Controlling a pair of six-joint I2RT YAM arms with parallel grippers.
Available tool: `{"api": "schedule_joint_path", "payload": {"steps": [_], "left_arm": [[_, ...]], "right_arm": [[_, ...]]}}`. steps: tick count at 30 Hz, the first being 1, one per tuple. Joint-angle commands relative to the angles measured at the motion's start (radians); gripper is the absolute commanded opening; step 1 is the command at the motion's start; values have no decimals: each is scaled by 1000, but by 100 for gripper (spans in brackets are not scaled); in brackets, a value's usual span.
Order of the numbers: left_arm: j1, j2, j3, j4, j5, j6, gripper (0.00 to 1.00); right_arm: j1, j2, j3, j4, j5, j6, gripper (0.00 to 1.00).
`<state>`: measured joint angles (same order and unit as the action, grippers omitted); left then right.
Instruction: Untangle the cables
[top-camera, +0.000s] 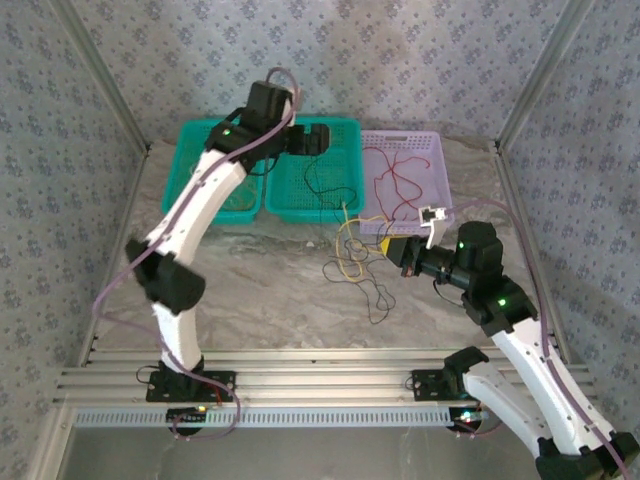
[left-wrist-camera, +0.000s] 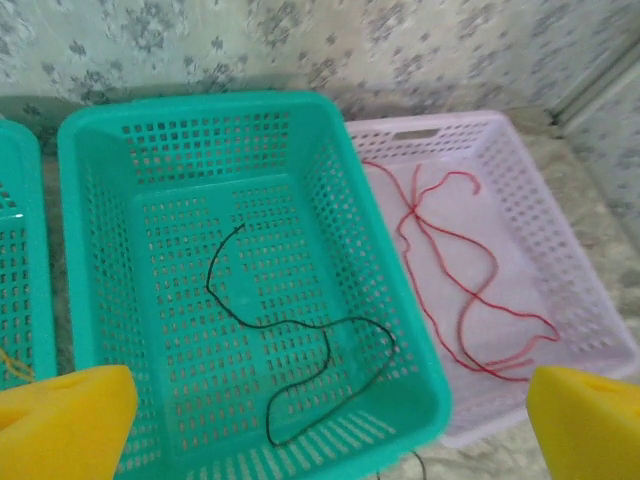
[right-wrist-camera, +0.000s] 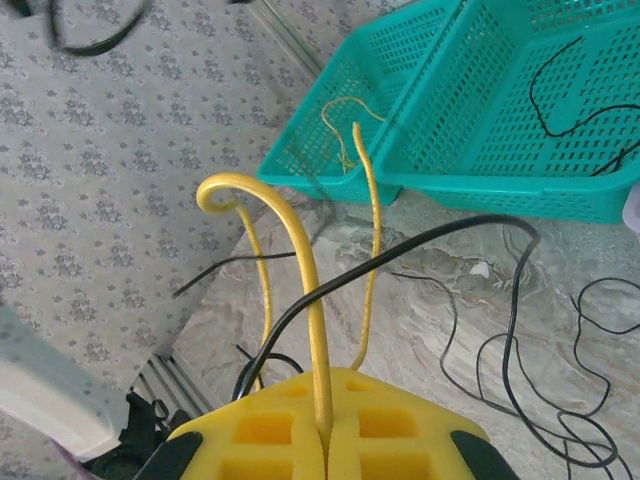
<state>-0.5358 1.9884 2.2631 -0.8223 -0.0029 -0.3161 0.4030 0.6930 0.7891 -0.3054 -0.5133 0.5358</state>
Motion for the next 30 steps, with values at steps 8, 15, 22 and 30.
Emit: {"api": "schedule_joint_path", "payload": {"steps": [8,15,22,30], "left_arm": [[28,337,492,-225,-129,-2,100],[1,394,542,-306,-272,30,100],[0,501,541,-446,-316,51,100],[1,553,538,-501,-296,50,100]], "right_arm": [[39,-83,-26,-24,-4,30,0],[41,-91,-58,-33,29,19,0],[39,3,-68,-69,127,-6,0],[66,161,-51,-136,215,-47,19]]}}
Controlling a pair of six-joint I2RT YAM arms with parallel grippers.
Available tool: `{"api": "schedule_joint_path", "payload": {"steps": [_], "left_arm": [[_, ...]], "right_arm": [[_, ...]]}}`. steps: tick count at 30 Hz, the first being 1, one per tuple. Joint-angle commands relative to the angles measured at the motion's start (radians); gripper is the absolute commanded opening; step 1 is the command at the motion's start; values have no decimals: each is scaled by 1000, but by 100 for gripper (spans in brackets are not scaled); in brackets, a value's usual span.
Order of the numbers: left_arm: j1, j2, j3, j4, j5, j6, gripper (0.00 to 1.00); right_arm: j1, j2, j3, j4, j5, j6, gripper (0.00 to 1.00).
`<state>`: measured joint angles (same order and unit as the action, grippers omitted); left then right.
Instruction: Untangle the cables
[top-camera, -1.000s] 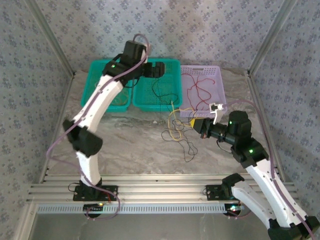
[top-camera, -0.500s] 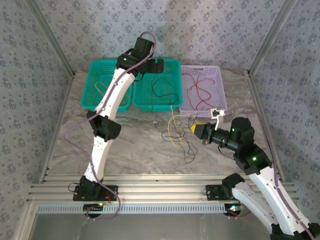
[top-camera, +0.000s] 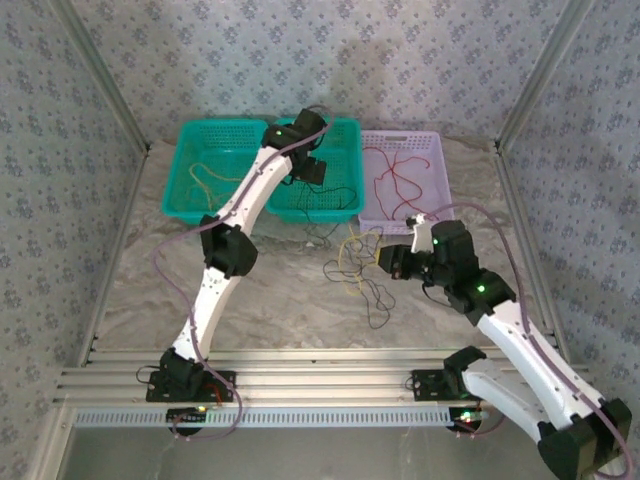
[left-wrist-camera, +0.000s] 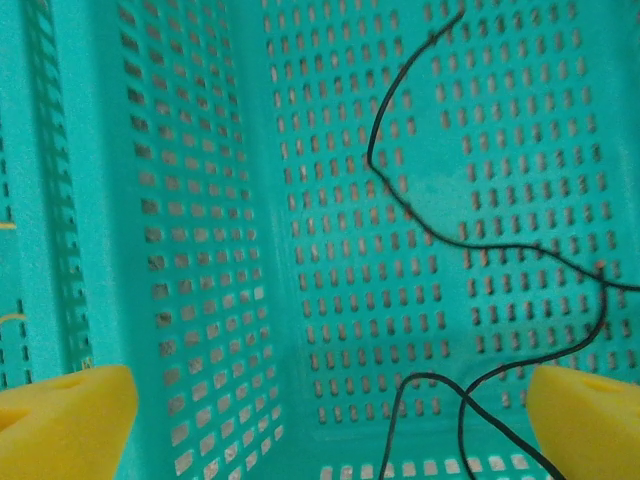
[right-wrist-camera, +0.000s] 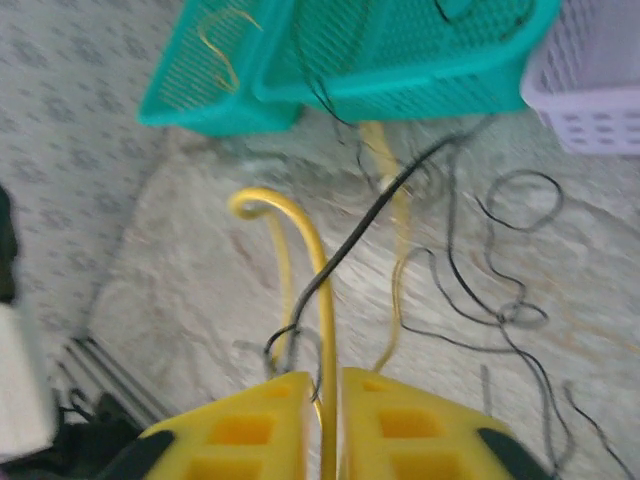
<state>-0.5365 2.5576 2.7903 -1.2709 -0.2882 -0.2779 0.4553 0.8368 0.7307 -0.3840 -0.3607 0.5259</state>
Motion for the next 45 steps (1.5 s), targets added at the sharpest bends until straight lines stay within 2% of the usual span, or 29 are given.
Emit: {"api": "schedule_joint_path", "payload": {"steps": [1,4,6,8,10,12,15,18,21,28,35,38,45], "left_arm": [[1,-14,11,-58,-11,8,100],[1,-13,11,-79,-7,9,100],[0,-14,11,-94,-7,18,100],[-3,-15,9,-106,-20,21,100],[-7,-16,9,-111,-29,21,100],[-13,-21,9,-109,-28,16,100],[-23,-31,10,-105,-27,9,100],[-22,-44,10,-111,-10,-10,100],[-21,-60,8,-116,19,-27,100],[-20,-100,6,-101,92,-64,100],[-13,-118,4,-106,108,-74,100],[-13,-126,-10,-111,102,-69,100],[-2,-150,-75,-107,88,-55,100]], "right_arm": [[19,27,10,-63,69,-46,19],[54,43,19,-103,151,-63,25],[67,57,41,-138,192,-78,35],[85,61,51,-122,201,-85,39],[117,65,45,-32,196,-69,44],[146,104,28,150,146,-58,51],[185,252,86,330,96,-55,57],[207,408,218,355,71,-84,61],[222,548,267,454,79,-101,65],[250,829,399,561,158,-172,67],[292,947,486,595,362,-207,65],[303,949,500,595,462,-231,60],[271,849,386,687,515,-285,56]]}}
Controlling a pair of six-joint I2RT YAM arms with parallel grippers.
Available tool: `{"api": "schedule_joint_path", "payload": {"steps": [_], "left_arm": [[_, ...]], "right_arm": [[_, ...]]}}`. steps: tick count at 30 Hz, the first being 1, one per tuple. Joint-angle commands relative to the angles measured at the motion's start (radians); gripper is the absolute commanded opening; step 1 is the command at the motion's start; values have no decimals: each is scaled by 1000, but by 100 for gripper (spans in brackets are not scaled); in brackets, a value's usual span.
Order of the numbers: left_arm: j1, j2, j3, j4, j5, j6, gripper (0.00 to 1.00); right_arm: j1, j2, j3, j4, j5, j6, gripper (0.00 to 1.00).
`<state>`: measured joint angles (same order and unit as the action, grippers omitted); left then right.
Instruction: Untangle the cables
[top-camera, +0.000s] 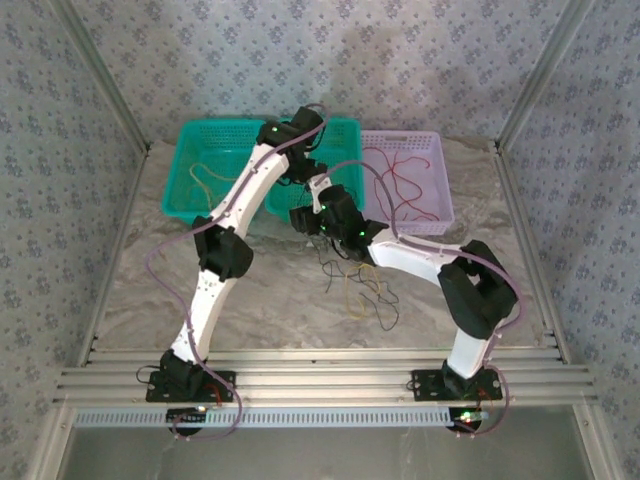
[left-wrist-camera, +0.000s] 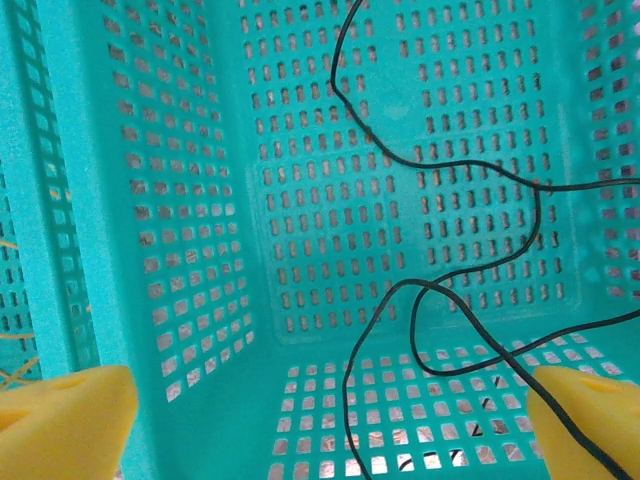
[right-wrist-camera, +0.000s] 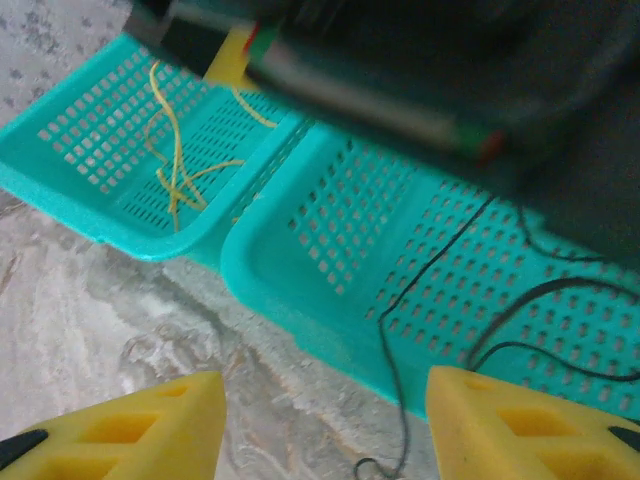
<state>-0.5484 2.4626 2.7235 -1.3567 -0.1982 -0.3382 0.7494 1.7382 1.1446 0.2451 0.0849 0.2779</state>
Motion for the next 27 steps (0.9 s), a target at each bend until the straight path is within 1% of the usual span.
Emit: {"api": "schedule_joint_path", "payload": {"steps": [1,3,5,10,14,18,19,20,21,22,23,25,27], "left_arm": [[10,-56,-8,-25,-3,9,100],[13,-57,-8,-31,-7,13,100],[19,-57,-8,-35,-6,13,100],[25,-61,-8,-36,4,7,100],[25,-65,-8,-32,12,2,100],[24,-68,-8,-38,11,1,100],[25,-69,-8,-39,13,2,100],[24,-69,-8,-39,15,2,100],[24,-71,-8,-41,15,1,100],[24,-72,-10,-42,15,1,100],[25,-73,-11,-43,16,2,100],[24,-75,-16,-48,12,7,100],[24,-79,-30,-50,5,19,100]], "right_arm": [[-38,-58,-26,51,57,-32,56],[-67,-59,-8,11,45,-22,56],[-96,-66,-21,30,-25,-11,56],[-97,-51,-36,74,-165,-16,61],[-81,-14,-33,107,-201,-10,62],[-88,45,4,107,-228,14,60],[-92,60,18,101,-231,20,57],[-96,70,25,97,-231,26,51],[-103,80,35,92,-229,34,41],[-111,84,40,84,-227,44,28],[-119,83,40,85,-228,51,20],[-131,62,39,86,-208,52,8],[-142,23,35,80,-200,42,0]]}}
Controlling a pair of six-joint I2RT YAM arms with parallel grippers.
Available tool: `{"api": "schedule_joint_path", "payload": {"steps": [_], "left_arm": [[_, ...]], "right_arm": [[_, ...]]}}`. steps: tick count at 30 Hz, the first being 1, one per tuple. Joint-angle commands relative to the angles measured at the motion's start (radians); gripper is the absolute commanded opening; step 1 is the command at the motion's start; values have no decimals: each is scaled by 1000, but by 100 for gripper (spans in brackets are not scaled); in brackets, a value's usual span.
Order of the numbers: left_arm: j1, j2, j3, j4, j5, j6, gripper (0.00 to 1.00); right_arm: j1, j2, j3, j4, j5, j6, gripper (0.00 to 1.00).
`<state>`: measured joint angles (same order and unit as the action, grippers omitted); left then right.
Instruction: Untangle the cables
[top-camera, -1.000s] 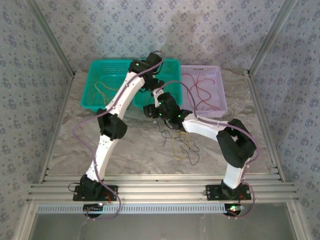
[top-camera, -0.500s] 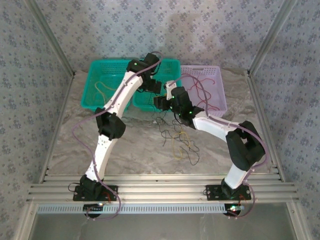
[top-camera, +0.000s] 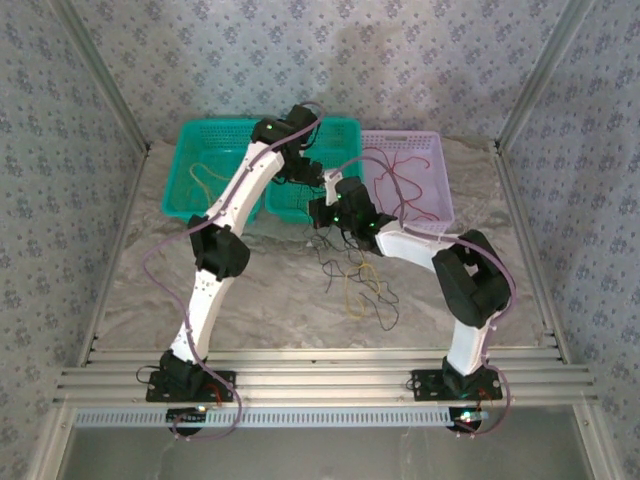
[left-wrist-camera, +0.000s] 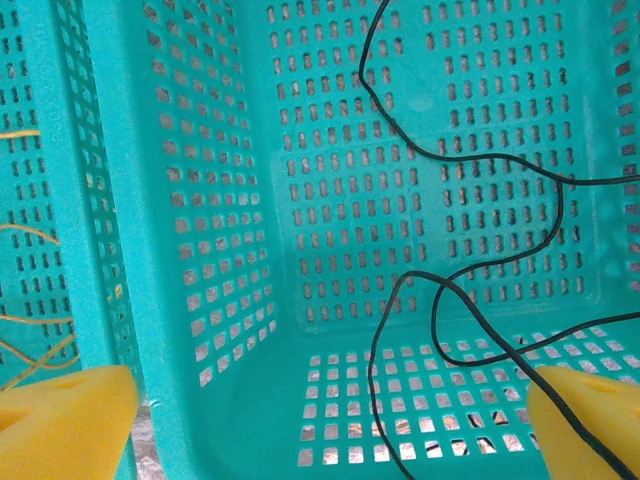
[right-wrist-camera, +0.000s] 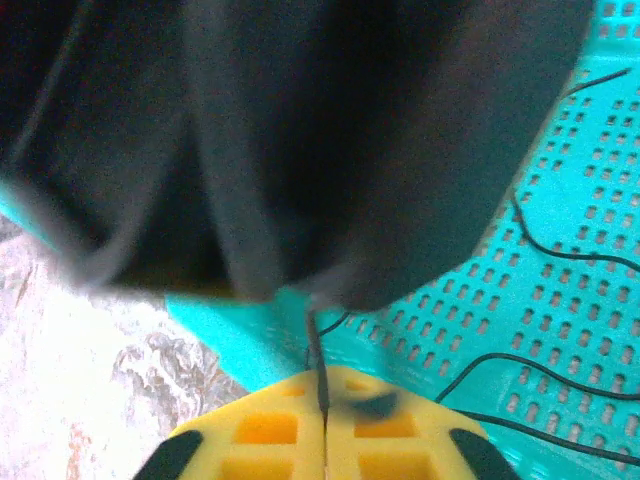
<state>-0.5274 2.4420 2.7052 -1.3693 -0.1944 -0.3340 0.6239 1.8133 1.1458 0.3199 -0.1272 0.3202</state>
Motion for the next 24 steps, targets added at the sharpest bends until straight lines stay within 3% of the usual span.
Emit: {"api": "schedule_joint_path", "payload": {"steps": [1,7,10,19,24], "left_arm": [[4,-62,-21,-37,0,17,100],[16,-96,-92,-19,-11,40,100],[19,-118,-118,-14,2,53,100],[14,-270,-346,70,95,100,100],[21,-398,-423,111,69,81,100]], "right_arm": [[-22,-74,30,3,16,-3,0],[-53,-221,38,-38,22,-56,0],[-66,-224,130,-91,27,-93,0],[-167,-58,398,-194,-77,-49,0],[-194,105,602,-286,-122,-29,0]]}}
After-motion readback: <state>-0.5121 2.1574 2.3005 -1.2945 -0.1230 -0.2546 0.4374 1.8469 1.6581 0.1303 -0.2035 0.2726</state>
